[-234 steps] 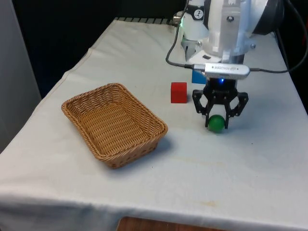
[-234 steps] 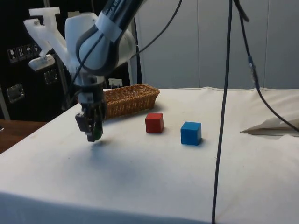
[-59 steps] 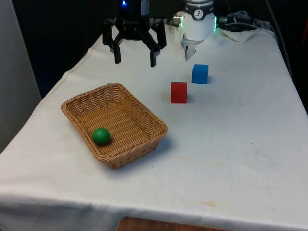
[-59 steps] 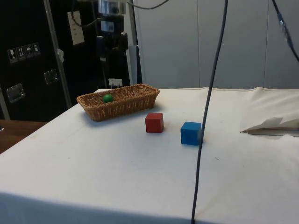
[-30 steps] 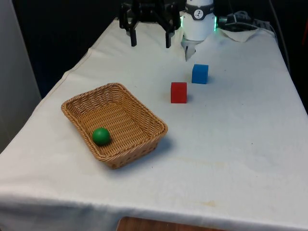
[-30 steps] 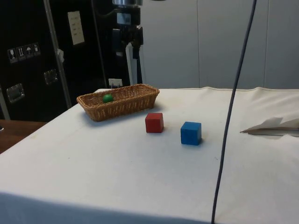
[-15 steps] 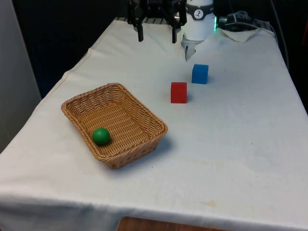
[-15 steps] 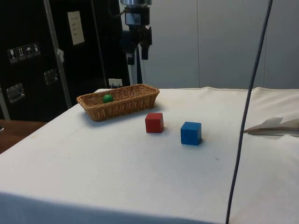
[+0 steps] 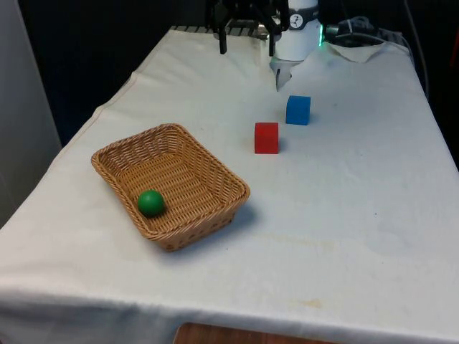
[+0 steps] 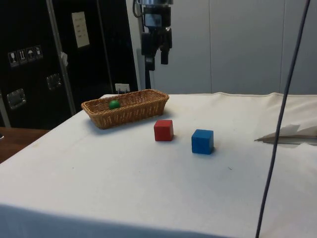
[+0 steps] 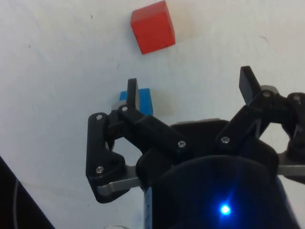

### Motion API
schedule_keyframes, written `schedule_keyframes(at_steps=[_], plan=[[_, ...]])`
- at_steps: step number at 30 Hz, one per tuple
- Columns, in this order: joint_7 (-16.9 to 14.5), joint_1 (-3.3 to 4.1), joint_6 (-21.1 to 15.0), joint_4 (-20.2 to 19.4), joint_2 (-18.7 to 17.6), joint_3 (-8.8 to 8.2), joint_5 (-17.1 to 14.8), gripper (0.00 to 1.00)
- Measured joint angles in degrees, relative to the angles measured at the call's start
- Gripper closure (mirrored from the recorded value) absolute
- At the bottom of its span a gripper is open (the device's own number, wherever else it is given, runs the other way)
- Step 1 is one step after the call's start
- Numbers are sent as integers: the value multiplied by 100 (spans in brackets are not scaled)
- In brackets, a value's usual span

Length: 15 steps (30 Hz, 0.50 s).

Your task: Place all non-red objects into the basket.

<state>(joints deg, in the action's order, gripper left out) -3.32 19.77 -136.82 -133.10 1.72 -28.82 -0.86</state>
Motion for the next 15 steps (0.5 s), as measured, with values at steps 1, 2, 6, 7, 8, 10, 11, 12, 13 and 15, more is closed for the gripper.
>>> schedule_keyframes(at_steps=[1, 2, 6, 7, 8, 10, 11, 12, 13, 15], plan=[[0, 0, 0, 0, 0, 0, 0, 0], [29, 0, -17, -52, 46, 11, 34, 0], [155, 0, -69, -269, 229, 63, 172, 0], [189, 0, -74, -321, 275, 74, 212, 0], [252, 0, -103, -435, 367, 103, 281, 0], [281, 0, -132, -493, 407, 115, 315, 0], [315, 0, -160, -550, 447, 126, 350, 0], [338, 0, -189, -613, 481, 138, 372, 0], [361, 0, -212, -670, 516, 149, 390, 0], [407, 0, -275, -791, 584, 166, 441, 0]])
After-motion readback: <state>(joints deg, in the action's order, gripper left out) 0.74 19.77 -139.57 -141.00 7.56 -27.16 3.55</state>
